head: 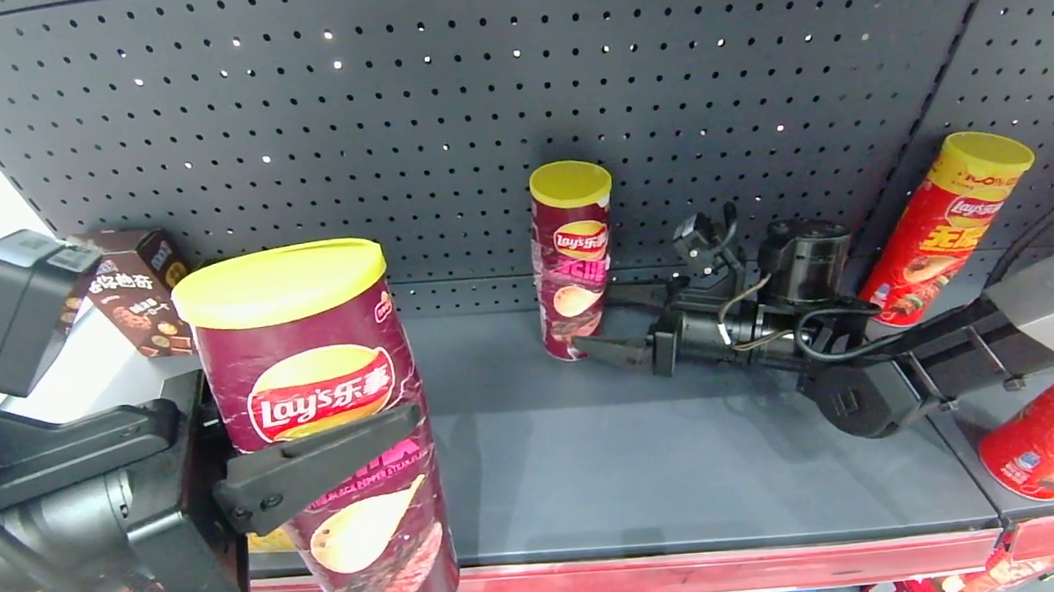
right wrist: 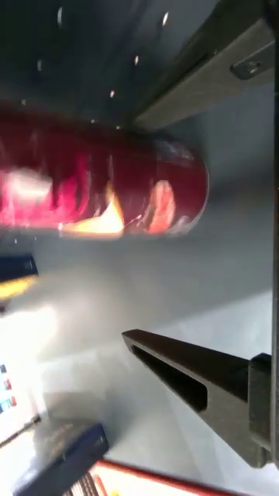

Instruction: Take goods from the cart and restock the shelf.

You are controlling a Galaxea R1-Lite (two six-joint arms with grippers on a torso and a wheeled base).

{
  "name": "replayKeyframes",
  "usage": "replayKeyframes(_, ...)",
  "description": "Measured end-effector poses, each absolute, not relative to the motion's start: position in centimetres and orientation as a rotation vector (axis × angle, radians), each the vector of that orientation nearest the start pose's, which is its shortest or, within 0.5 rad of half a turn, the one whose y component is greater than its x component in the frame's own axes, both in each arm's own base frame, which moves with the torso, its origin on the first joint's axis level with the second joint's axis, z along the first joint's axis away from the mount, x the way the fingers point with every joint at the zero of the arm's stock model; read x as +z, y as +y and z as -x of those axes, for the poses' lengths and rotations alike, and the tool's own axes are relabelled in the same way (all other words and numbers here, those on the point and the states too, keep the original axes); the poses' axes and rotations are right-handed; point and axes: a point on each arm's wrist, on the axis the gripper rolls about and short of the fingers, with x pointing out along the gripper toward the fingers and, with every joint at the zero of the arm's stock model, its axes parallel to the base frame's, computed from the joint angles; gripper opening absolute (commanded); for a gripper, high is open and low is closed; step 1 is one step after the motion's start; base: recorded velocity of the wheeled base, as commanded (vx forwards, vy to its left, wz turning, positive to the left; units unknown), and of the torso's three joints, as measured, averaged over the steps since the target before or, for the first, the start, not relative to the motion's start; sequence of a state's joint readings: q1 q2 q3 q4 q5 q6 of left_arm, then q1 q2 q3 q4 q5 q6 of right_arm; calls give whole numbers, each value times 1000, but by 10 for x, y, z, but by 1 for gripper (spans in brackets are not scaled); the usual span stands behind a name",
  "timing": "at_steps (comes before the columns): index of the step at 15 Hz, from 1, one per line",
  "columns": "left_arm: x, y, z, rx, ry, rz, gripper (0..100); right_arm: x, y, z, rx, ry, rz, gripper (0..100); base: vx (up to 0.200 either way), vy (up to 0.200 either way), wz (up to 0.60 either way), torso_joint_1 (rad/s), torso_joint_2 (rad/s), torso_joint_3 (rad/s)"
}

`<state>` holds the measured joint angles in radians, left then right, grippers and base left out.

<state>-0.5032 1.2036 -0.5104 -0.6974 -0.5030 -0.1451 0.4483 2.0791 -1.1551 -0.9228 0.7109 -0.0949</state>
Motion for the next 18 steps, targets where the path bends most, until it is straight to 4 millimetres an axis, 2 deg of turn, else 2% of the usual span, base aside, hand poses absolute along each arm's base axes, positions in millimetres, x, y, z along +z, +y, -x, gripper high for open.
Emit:
replayKeyframes(3, 227, -94, -148, -1004, 68, 133, 0, 161, 206, -355, 1201, -39, 83, 100, 0, 0, 0, 0, 0, 0)
replayKeyframes(6, 226, -93, -147, -1003, 72, 133, 0, 161, 209, -354, 1204, -31, 81, 100, 0, 0, 0, 0, 0, 0)
replayKeyframes(12, 225, -94, -147, -1005, 76, 133, 0, 174, 214, -384, 1137, -115, 85, 100, 0, 0, 0, 0, 0, 0)
replayKeyframes(15, 223, -94, -147, -1004, 84, 133, 0, 170, 222, -396, 1141, -134, 86, 100, 0, 0, 0, 0, 0, 0)
replayKeyframes(18, 221, -93, -147, -1003, 91, 133, 0, 165, 227, -399, 1148, -125, 85, 100, 0, 0, 0, 0, 0, 0)
